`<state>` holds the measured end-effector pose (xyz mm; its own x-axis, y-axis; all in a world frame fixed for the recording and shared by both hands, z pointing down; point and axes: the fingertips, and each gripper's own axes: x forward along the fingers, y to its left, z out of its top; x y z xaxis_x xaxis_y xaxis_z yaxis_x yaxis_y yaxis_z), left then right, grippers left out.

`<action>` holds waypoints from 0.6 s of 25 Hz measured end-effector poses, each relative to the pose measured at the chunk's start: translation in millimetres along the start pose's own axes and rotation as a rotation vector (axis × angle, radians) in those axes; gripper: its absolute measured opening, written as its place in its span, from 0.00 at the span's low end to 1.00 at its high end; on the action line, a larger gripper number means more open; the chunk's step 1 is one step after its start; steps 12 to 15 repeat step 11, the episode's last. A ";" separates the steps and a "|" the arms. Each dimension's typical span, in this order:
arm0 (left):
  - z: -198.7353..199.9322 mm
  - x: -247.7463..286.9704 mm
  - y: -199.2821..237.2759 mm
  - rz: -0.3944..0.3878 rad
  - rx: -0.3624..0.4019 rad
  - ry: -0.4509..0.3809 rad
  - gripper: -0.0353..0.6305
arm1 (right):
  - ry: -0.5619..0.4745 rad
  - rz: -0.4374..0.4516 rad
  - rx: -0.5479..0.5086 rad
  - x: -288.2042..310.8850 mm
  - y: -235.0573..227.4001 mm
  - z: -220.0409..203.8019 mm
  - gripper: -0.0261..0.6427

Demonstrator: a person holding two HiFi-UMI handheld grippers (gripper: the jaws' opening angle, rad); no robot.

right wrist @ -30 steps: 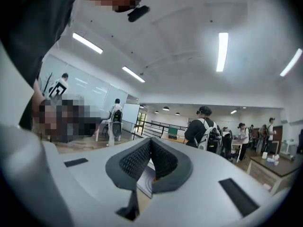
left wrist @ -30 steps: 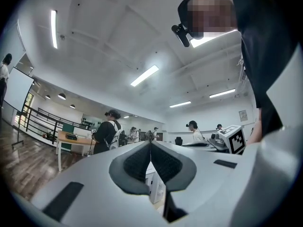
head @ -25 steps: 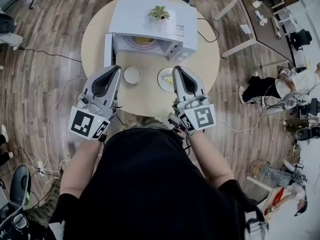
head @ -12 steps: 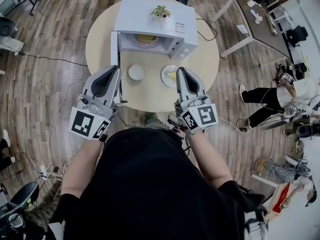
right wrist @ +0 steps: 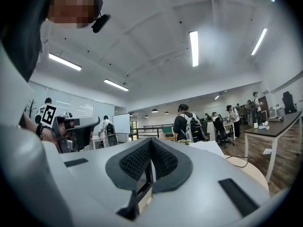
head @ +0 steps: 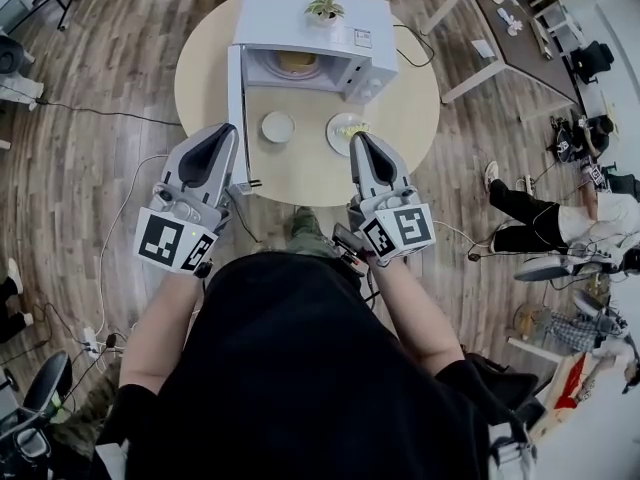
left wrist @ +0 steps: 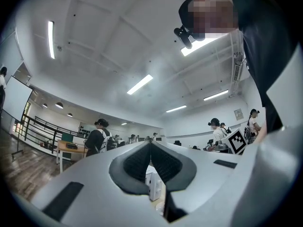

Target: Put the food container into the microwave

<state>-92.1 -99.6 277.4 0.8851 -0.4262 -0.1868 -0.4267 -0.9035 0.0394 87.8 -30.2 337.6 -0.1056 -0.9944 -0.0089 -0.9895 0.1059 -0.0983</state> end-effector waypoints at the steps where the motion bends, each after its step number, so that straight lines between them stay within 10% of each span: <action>1: 0.1 -2.1 -0.6 0.000 -0.002 0.001 0.09 | 0.002 0.003 0.001 -1.4 2.4 -0.5 0.06; 15: 3.9 -11.3 -11.8 -0.001 -0.012 -0.010 0.09 | -0.012 0.001 0.011 -13.2 5.9 3.5 0.06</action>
